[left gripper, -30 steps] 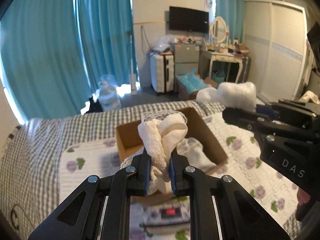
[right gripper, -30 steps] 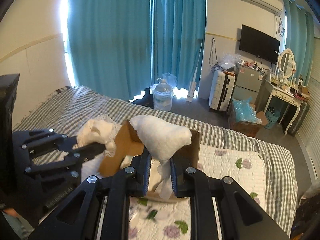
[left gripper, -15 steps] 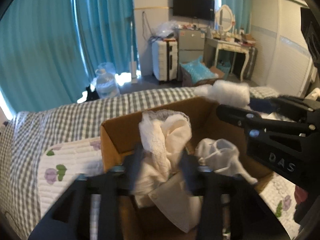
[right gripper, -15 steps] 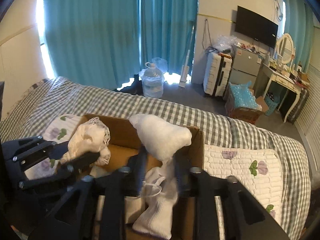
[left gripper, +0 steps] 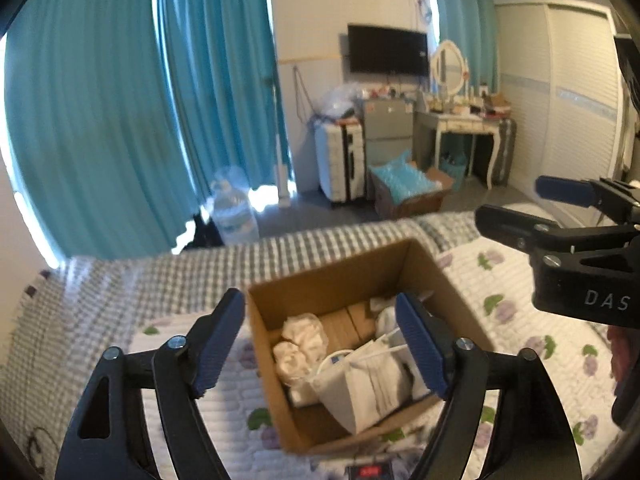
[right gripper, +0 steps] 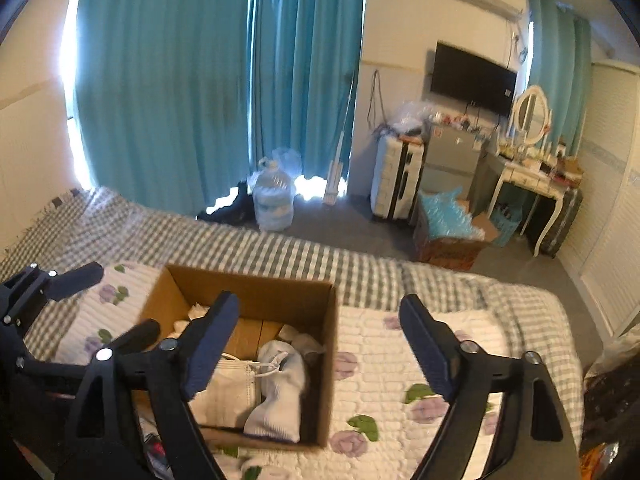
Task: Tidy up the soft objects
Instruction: 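Drop both white cloth bundles into the box with the left and right tools, then grasp the white tissue-paper pack with the right tool and lift it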
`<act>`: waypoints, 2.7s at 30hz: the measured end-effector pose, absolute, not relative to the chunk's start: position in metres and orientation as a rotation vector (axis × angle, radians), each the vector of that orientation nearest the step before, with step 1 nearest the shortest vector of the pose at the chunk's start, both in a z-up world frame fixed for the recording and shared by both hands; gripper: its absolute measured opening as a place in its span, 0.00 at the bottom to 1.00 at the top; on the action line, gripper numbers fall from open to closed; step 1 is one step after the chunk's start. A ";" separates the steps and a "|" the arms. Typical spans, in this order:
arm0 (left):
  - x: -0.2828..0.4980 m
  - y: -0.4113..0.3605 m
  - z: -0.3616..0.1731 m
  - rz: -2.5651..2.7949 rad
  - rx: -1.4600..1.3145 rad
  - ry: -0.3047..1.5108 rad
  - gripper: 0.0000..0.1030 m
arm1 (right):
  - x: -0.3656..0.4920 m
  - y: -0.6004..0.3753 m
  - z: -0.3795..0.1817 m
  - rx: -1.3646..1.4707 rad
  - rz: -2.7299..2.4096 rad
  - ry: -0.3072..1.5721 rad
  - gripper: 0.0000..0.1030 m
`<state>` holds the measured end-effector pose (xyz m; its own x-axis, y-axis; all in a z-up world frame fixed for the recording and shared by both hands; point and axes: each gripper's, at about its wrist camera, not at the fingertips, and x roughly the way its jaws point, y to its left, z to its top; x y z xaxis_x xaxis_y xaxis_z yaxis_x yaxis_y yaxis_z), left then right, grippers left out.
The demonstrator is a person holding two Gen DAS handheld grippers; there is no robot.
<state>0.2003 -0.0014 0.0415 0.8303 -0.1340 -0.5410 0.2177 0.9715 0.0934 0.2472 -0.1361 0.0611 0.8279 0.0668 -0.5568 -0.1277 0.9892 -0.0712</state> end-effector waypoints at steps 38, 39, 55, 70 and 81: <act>0.083 0.094 -0.069 0.027 0.063 0.716 1.00 | 0.114 -0.075 -0.083 -0.209 0.326 0.799 1.00; 0.088 0.096 -0.075 0.028 0.060 0.728 1.00 | 0.119 -0.074 -0.088 -0.206 0.331 0.808 1.00; 0.129 0.121 -0.128 0.052 0.040 0.806 1.00 | 0.165 -0.039 -0.145 -0.180 0.439 0.850 0.65; 0.108 0.087 -0.074 -0.010 0.056 0.755 1.00 | 0.104 -0.110 -0.062 -0.111 0.380 0.732 0.39; 0.132 -0.007 -0.099 -0.221 0.122 0.816 0.98 | 0.099 -0.222 -0.071 -0.015 0.067 0.754 0.39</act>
